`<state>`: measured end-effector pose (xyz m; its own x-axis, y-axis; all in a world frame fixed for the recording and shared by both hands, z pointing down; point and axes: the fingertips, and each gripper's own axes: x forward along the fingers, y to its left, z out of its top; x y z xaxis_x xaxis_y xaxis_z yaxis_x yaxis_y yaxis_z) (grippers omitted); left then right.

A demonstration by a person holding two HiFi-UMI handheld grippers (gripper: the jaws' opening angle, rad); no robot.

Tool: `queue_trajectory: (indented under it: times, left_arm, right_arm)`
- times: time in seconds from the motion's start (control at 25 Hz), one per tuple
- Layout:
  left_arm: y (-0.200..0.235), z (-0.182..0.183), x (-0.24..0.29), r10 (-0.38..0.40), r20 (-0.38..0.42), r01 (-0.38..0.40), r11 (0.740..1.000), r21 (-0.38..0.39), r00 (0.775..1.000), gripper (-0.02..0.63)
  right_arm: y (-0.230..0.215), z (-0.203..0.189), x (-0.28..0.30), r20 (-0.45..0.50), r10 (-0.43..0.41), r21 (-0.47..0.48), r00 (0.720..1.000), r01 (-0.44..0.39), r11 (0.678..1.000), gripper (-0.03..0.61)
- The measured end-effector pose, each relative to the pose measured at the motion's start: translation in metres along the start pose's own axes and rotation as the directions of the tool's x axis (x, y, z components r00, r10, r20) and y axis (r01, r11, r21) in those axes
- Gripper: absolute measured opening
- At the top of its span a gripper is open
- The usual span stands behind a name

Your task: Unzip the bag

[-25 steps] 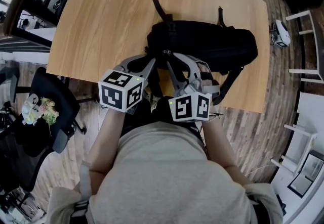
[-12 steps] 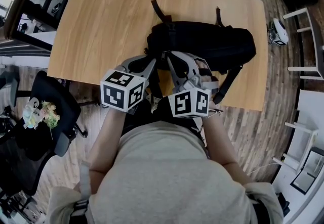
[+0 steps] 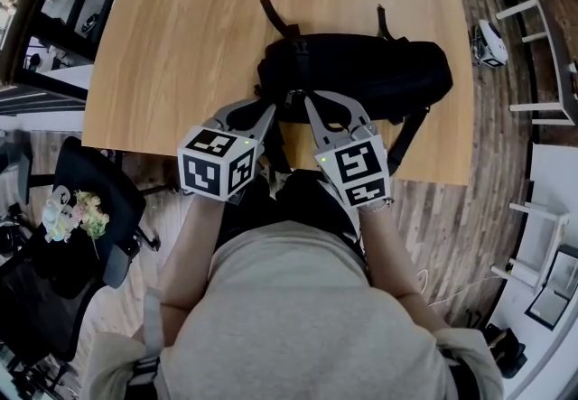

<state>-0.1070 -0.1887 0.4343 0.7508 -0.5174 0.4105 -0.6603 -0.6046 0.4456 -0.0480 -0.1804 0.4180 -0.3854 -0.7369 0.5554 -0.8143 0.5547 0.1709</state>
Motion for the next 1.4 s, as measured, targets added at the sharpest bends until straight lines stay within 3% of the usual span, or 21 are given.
queue_trajectory:
  times: [0.08,0.36,0.68,1.0,1.4]
  left_arm:
    - [0.0,0.001,0.0,0.003,0.0,-0.003,1.0,0.013,1.0,0.052]
    - [0.002,0.002,0.001,0.031,0.01,-0.031,0.999,0.019,0.999,0.052]
    - [0.007,0.0,0.001,0.165,0.04,-0.165,0.986,-0.009,0.985,0.052]
    - [0.012,0.0,0.003,0.314,0.067,-0.312,0.949,-0.034,0.947,0.052]
    - [0.015,-0.001,0.002,0.453,0.069,-0.452,0.892,-0.034,0.889,0.052]
  right_arm:
    - [-0.004,-0.001,-0.003,0.001,-0.003,0.044,1.0,0.003,0.999,0.009]
    - [-0.015,-0.004,-0.01,0.006,-0.019,0.027,1.0,0.019,0.999,0.009]
    - [-0.035,-0.014,-0.019,0.031,0.041,0.027,0.999,-0.042,0.999,0.009]
    - [-0.058,-0.018,-0.028,0.092,0.106,0.065,0.99,-0.113,0.992,0.008]
    - [-0.102,-0.031,-0.044,0.125,0.102,0.088,0.987,-0.114,0.99,0.008]
